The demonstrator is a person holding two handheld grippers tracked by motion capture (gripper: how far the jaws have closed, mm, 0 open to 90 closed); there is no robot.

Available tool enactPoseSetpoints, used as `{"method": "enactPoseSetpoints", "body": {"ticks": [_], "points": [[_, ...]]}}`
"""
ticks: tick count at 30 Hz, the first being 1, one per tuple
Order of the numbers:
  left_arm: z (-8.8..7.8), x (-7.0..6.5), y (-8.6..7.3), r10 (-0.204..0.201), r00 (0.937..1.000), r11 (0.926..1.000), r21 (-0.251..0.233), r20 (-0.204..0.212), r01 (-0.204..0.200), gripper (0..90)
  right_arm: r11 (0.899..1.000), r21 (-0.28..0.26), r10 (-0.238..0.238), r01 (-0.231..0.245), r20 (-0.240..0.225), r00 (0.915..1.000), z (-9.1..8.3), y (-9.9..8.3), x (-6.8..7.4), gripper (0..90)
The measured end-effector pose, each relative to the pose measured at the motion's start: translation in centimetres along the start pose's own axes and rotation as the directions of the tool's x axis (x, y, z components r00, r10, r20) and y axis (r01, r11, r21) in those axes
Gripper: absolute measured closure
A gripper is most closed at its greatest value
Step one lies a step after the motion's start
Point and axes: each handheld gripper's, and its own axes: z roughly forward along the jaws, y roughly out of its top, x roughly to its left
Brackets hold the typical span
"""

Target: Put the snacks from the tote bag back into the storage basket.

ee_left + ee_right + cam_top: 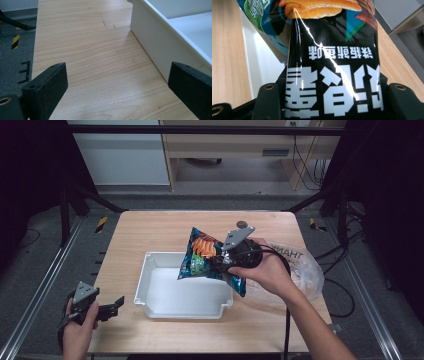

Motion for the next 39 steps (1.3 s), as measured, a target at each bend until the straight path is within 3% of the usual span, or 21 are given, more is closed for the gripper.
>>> {"method": "enactPoseSetpoints", "body": {"ticks": [23, 39], "points": [[0.0, 0.0, 0.0, 0.002, 1.0000, 1.0000, 0.000, 0.003, -0.002, 2.4, 0.999, -0.011, -0.052, 0.051, -0.033, 0.9981, 2.7, 1.7, 1.0, 40.9], [0.1, 0.1, -0.1, -0.017, 0.9999, 0.9999, -0.002, -0.002, 0.017, 2.2, 0.999, -0.025, -0.046, 0.044, -0.063, 0.9970, 4.8, 2.1, 1.8, 41.0]]}}
